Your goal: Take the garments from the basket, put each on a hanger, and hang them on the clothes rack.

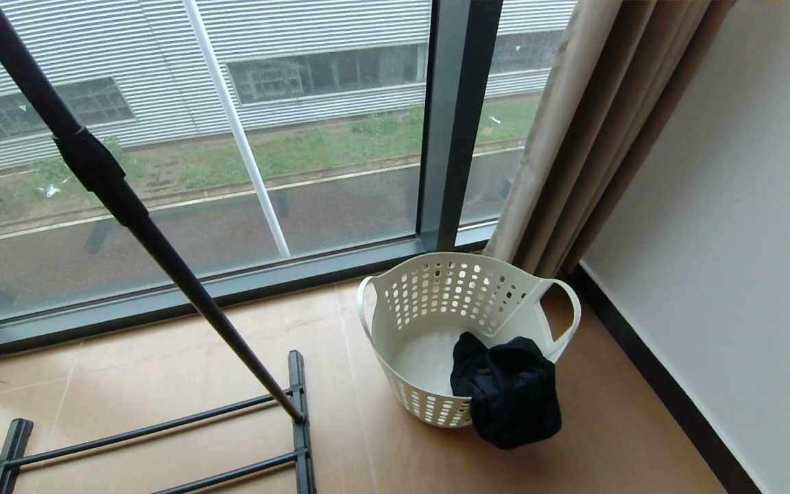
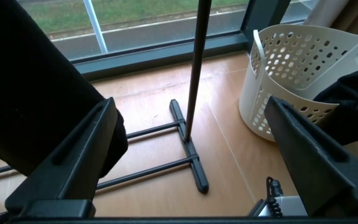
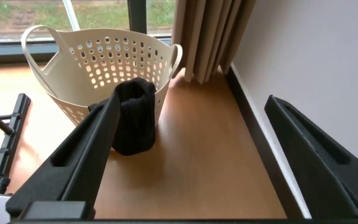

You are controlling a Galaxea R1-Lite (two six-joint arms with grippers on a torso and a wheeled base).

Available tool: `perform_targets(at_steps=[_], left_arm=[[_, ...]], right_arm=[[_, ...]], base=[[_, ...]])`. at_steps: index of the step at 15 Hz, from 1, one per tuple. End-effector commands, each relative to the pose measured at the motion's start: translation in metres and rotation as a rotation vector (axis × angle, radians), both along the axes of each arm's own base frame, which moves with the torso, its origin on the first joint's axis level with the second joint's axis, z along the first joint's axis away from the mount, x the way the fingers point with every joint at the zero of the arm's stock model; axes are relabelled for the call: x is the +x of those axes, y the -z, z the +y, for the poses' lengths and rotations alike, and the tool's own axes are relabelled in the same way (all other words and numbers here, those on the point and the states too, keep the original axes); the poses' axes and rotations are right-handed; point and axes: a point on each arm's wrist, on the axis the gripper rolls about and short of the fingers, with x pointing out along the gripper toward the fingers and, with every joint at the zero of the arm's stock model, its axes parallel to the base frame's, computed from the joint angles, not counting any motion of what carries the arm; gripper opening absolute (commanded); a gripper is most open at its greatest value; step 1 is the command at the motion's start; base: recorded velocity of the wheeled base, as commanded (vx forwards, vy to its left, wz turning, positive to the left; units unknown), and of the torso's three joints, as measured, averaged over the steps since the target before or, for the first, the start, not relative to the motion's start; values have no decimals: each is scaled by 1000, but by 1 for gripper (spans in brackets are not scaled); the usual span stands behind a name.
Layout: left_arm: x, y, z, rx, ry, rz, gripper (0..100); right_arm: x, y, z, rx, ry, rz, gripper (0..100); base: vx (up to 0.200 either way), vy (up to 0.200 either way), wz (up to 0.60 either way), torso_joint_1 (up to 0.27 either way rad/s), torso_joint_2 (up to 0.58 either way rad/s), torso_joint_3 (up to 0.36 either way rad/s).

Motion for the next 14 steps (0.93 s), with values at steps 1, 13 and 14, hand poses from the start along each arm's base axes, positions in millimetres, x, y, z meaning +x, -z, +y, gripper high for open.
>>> perform_targets(at_steps=[1, 13, 14], left_arm=[[0, 0, 0, 1, 0, 1, 100], [0, 0, 0, -1, -4, 1, 100], [0, 0, 0, -1, -3, 1, 100]], right_arm=[[0, 0, 0, -1, 1, 4, 100], [72, -46, 10, -191, -228, 518, 100], [91, -55, 16, -251, -278, 566, 100]], base=[[0, 0, 0, 2, -7, -188], [0, 0, 0, 0, 0, -83], [0, 0, 0, 0, 0, 0]])
